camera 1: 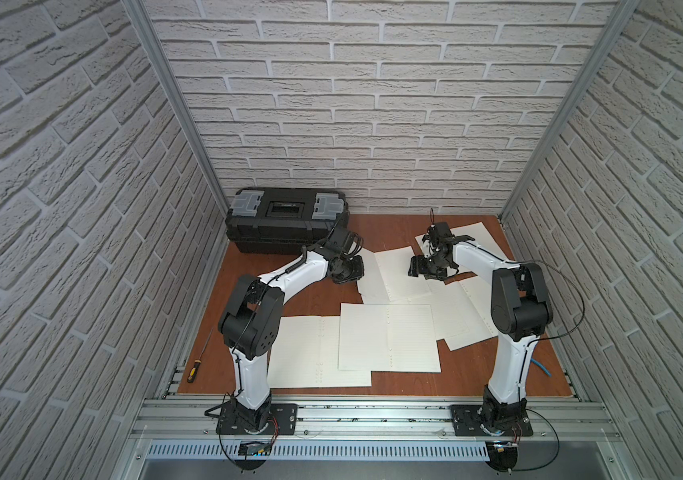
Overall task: Close the notebook
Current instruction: Close the notebook at the center of the board.
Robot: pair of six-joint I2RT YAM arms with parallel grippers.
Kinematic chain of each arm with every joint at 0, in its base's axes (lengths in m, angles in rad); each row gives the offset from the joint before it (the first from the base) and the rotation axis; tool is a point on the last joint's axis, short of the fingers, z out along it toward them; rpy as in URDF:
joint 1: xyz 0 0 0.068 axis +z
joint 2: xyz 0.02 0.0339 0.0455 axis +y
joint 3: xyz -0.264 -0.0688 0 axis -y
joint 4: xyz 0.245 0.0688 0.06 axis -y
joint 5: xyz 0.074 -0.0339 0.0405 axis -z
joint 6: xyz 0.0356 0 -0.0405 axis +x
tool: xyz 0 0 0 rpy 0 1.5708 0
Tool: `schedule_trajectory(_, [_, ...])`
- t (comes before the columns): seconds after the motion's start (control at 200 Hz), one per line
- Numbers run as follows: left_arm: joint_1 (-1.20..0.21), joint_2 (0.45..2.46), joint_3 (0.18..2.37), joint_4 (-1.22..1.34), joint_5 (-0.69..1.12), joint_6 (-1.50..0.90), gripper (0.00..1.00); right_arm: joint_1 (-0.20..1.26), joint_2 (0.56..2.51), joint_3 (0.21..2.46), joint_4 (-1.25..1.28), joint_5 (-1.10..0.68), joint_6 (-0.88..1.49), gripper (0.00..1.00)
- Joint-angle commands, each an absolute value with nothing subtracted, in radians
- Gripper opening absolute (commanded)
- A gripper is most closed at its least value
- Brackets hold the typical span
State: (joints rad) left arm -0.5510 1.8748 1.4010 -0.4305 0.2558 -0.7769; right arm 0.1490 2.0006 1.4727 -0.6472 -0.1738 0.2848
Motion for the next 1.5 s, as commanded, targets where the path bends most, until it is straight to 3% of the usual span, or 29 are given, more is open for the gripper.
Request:
schedule_trajectory(0.0, [-0.551,1.826,1.391,-0.455,0.262,-0.75,0.08,0.158,1.936,1.459,-0.641,-0.163,0.298,0.75])
schedule_trajectory(0.82, [-0.551,1.73,1.37,-0.599,0.24,-0.652,0.1,0.184,1.873,1.387,-0.611,-0.181,0.325,0.75])
schedule_trajectory(1.02, [-0.553,1.757,1.417,-0.606,0.253,-0.64,0.16,0.195,1.884,1.368,-0.586,-0.198,0.339,0.74])
schedule_trajectory(1.265, [-0.555,1.785,1.485,-0.618,0.257,-0.633,0.34,0.196,1.892,1.371,-0.584,-0.2,0.339,0.74])
schedule_trajectory(1.495, [-0.565,1.823,1.551,-0.627,0.277,-0.621,0.4,0.196,1.893,1.383,-0.591,-0.191,0.343,0.75])
